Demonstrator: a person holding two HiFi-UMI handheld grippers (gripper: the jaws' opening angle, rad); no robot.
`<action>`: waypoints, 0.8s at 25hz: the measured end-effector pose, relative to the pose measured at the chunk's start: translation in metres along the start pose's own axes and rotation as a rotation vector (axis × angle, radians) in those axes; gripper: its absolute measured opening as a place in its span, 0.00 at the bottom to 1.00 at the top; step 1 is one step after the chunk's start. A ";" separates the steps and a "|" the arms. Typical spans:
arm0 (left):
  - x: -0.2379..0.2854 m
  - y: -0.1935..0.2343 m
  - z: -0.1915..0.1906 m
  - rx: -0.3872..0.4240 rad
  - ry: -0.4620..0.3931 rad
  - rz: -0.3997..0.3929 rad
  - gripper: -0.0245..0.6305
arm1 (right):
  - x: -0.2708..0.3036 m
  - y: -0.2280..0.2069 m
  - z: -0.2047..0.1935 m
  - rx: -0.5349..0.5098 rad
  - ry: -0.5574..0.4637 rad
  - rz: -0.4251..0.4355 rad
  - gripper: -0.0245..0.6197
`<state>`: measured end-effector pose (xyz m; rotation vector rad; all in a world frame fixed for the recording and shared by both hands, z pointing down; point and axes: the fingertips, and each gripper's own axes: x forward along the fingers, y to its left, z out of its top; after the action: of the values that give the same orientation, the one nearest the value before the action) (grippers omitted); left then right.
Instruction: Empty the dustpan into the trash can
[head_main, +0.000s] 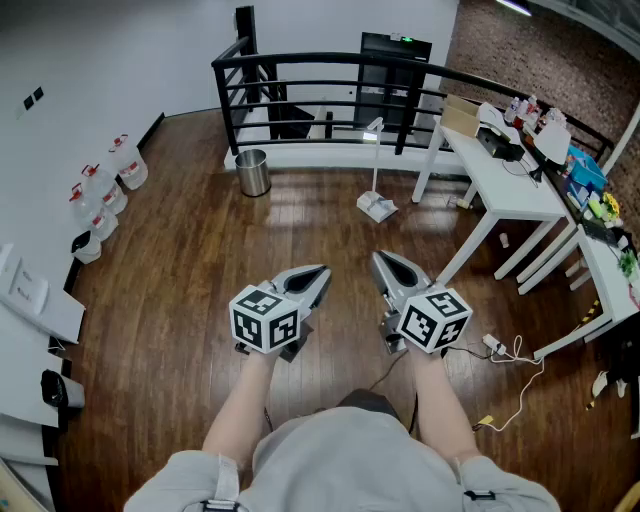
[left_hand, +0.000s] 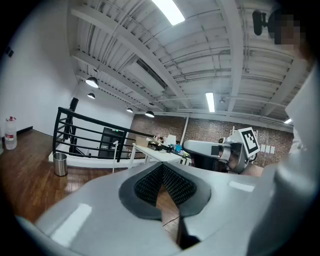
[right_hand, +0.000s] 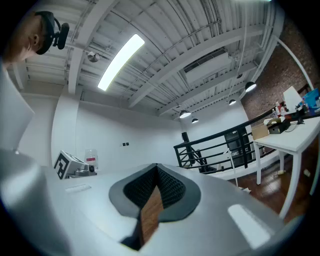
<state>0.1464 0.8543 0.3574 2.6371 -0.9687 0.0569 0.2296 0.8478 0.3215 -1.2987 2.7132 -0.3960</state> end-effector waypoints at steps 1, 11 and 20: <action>0.003 0.003 0.000 0.006 0.005 0.001 0.05 | 0.002 -0.003 0.000 -0.001 0.002 -0.001 0.04; 0.064 0.046 0.009 0.141 0.089 0.051 0.04 | 0.035 -0.069 -0.004 -0.088 0.063 -0.060 0.04; 0.194 0.127 0.038 0.193 0.110 0.093 0.04 | 0.117 -0.201 0.001 -0.238 0.147 -0.097 0.04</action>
<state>0.2115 0.6302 0.3875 2.7248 -1.0976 0.3295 0.3070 0.6353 0.3780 -1.5218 2.8999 -0.1865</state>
